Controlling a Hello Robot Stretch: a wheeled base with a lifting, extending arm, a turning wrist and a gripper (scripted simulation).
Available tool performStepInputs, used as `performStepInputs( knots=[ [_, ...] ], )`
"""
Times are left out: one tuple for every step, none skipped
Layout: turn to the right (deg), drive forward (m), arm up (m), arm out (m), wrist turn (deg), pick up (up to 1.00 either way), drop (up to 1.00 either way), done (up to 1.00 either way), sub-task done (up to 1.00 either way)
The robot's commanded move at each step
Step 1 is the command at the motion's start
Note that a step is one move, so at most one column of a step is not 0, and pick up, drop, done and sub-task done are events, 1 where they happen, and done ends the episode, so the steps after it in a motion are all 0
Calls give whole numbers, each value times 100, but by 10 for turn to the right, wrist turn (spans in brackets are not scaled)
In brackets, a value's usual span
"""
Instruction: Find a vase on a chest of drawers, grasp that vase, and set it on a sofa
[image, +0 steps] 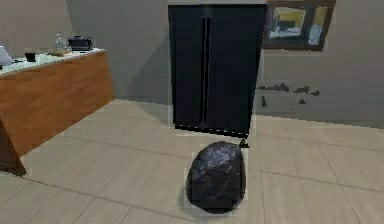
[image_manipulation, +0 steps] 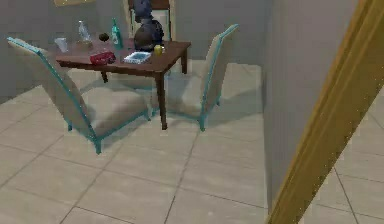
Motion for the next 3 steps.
performStepInputs(
  knots=[
    [-450, 0, 0, 0, 0, 0, 0, 0, 0],
    [-180, 0, 0, 0, 0, 0, 0, 0, 0],
    [0, 100, 0, 0, 0, 0, 0, 0, 0]
  ],
)
